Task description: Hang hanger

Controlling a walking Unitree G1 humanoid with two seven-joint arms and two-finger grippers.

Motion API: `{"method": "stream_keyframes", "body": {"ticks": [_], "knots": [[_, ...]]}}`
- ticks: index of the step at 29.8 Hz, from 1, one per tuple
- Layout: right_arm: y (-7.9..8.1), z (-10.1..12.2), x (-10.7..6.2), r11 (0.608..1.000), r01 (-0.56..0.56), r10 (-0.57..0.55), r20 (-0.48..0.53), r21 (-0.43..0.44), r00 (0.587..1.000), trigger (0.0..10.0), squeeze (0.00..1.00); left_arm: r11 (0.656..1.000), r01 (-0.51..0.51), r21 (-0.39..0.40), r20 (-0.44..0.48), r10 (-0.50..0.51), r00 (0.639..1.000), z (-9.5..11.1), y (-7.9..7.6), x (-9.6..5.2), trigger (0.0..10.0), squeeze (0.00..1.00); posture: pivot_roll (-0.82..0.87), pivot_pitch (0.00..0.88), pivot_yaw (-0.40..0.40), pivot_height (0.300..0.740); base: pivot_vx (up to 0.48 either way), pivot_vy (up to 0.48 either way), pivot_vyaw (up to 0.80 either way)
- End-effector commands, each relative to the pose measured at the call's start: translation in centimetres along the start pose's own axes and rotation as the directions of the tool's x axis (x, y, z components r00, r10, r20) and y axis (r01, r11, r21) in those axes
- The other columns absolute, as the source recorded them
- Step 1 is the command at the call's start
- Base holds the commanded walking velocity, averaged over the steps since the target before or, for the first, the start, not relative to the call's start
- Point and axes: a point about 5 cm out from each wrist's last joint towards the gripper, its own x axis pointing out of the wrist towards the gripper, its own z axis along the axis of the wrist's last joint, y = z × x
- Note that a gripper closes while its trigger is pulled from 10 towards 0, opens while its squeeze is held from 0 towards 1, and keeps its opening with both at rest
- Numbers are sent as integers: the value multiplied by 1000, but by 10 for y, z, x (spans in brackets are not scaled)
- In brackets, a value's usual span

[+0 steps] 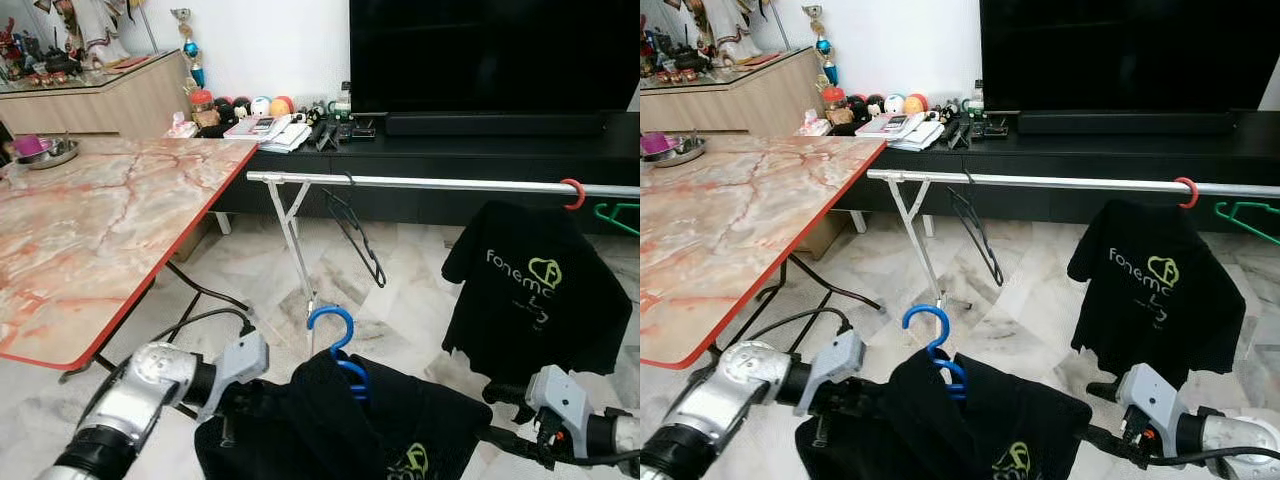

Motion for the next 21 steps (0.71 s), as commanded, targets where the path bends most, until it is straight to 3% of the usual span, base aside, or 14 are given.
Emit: {"method": "stream_keyframes", "body": {"ticks": [1,8,9,21], "knots": [[1,3,1,1000,-17,16,53,11,998,10000,1000,999,51,8,39,-51,998,9,-3,-14,0,0,-6,0,90,740,0,0,0],[10,1,3,995,-81,75,104,58,992,10000,1000,994,109,12,91,-110,990,23,-5,-23,0,0,-3,0,93,740,0,0,0],[12,-3,2,994,-91,85,96,63,992,10000,27,990,137,17,79,-138,987,24,-8,-24,0,0,-4,0,96,740,0,0,0],[11,-14,-4,990,-94,85,89,101,992,10000,0,979,200,41,86,-203,975,38,-13,-28,0,0,0,0,97,740,0,0,0]]}}
